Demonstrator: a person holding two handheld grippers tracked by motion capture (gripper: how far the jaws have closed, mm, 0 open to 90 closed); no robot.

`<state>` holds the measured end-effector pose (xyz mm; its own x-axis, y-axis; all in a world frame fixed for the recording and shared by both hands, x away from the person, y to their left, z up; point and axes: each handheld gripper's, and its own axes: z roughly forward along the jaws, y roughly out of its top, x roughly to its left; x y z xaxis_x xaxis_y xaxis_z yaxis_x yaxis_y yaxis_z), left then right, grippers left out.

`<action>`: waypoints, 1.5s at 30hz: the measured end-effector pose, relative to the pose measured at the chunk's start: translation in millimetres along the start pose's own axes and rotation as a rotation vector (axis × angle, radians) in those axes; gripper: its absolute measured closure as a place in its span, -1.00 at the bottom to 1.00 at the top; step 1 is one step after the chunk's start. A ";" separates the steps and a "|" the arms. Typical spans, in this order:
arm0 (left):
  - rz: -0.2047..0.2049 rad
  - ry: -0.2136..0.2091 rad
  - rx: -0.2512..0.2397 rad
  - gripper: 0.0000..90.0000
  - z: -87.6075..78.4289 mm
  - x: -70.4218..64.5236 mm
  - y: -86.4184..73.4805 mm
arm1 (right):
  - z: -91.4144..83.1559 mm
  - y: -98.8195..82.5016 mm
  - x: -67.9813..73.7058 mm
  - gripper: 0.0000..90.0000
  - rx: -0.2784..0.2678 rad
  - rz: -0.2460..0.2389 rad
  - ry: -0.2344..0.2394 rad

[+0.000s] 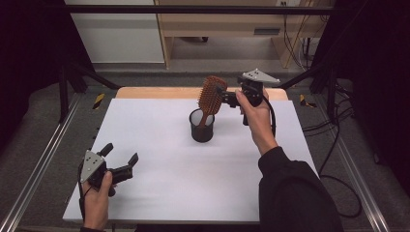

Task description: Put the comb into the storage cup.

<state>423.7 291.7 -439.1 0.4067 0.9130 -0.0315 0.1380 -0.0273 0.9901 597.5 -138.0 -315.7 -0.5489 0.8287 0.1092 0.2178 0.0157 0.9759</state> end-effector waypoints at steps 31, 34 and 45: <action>-0.002 0.001 -0.001 -0.97 -0.1 0.1 -0.1 | -22.2 1.6 3.1 -0.91 -0.097 -0.060 -0.056; -0.002 0.000 -0.001 -0.97 0.0 0.0 -0.1 | -24.4 2.7 2.6 -0.92 -0.102 -0.059 -0.057; 0.000 0.000 -0.002 -0.97 -0.2 0.0 0.0 | -34.5 6.1 0.0 -0.95 -0.121 -0.069 -0.058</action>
<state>423.5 291.8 -439.0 0.4067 0.9130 -0.0318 0.1360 -0.0260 0.9904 571.0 -157.1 -303.2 -0.5111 0.8589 0.0334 0.0805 0.0092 0.9967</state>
